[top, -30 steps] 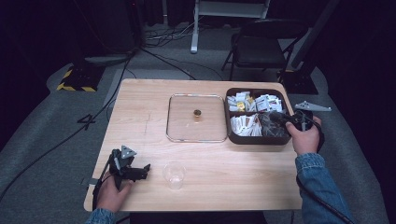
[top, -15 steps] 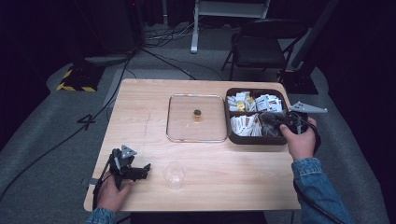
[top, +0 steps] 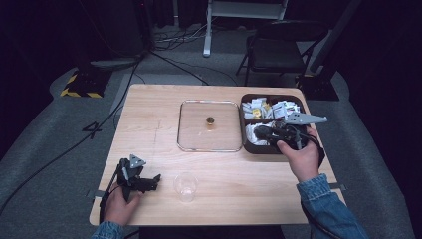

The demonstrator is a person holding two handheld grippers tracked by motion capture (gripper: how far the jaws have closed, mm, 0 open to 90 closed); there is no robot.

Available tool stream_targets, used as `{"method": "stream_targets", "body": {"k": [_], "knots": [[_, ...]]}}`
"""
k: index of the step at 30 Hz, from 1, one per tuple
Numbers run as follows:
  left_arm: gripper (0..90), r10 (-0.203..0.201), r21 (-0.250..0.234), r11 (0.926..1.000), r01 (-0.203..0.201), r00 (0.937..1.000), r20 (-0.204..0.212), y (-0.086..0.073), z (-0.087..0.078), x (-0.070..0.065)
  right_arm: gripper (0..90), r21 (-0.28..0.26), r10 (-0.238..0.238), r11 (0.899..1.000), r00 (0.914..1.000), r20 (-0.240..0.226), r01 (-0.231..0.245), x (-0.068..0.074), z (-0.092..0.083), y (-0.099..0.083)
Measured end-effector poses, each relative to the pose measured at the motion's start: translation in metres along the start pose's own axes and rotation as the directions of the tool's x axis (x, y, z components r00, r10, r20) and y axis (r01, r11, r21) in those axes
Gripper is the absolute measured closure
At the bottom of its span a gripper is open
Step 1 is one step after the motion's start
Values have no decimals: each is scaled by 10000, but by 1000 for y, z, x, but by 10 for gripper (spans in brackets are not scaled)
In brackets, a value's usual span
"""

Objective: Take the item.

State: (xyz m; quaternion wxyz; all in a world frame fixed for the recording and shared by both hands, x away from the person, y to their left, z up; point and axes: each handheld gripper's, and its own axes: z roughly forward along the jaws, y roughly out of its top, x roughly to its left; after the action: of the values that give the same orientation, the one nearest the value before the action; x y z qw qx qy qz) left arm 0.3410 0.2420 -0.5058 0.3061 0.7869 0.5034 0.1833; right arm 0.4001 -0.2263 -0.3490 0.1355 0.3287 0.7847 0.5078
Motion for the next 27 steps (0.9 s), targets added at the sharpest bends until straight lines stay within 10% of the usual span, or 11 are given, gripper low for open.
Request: {"method": "stream_targets", "body": {"k": [11, 27], "knots": [[3, -65, 19, 10000, 65, 10000, 35, -2, -2, -1, 718, 159, -459, 9987, 9921, -1168, 481, 41, 18, 14], [3, -32, 15, 10000, 32, 10000, 20, -1, -1, 0, 717, 388, -878, 9940, 9580, -2731, 1022, 96, 40, 20]]}}
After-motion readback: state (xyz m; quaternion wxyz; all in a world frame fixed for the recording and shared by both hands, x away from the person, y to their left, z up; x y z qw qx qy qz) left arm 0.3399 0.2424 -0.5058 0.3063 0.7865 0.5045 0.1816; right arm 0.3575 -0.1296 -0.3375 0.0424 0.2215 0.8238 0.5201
